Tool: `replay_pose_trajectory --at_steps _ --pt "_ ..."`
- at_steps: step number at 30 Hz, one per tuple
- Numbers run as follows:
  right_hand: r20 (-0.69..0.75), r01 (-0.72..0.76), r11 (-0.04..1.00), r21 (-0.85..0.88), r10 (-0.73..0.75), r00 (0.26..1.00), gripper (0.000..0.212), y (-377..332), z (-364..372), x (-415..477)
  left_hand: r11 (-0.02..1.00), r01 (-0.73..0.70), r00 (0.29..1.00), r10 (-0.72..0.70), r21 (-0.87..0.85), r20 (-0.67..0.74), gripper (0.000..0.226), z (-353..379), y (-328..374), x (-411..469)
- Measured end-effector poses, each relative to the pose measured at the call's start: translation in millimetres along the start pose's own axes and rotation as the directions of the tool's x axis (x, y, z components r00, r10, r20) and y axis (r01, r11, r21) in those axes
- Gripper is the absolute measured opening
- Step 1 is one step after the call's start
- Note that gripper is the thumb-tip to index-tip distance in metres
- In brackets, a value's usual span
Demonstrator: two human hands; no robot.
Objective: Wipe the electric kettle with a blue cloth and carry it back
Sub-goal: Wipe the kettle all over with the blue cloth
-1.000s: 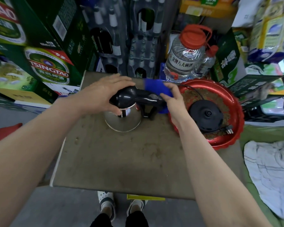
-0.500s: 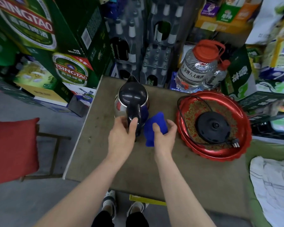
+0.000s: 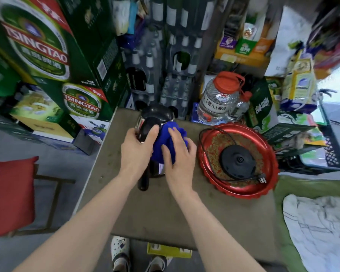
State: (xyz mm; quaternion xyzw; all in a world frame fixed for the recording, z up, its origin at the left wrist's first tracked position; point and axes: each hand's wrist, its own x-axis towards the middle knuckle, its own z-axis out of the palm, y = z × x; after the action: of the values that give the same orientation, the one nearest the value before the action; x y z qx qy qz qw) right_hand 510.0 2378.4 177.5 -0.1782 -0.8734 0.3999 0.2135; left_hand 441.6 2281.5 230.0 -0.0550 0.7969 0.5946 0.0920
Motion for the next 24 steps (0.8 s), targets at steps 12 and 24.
replay_pose_trajectory --at_steps 12,24 --pt "-0.049 0.362 0.806 -0.468 -0.433 0.900 0.063 -54.9 -71.3 43.6 0.833 0.186 0.970 -0.072 -0.521 0.231 0.044 -20.5 137.3 10.0" --pt "-0.252 0.356 0.777 -0.519 -0.537 0.805 0.051 -159.5 -150.2 93.3 0.773 0.199 0.894 0.108 -0.602 0.434 0.019 -49.5 228.4 -16.4"
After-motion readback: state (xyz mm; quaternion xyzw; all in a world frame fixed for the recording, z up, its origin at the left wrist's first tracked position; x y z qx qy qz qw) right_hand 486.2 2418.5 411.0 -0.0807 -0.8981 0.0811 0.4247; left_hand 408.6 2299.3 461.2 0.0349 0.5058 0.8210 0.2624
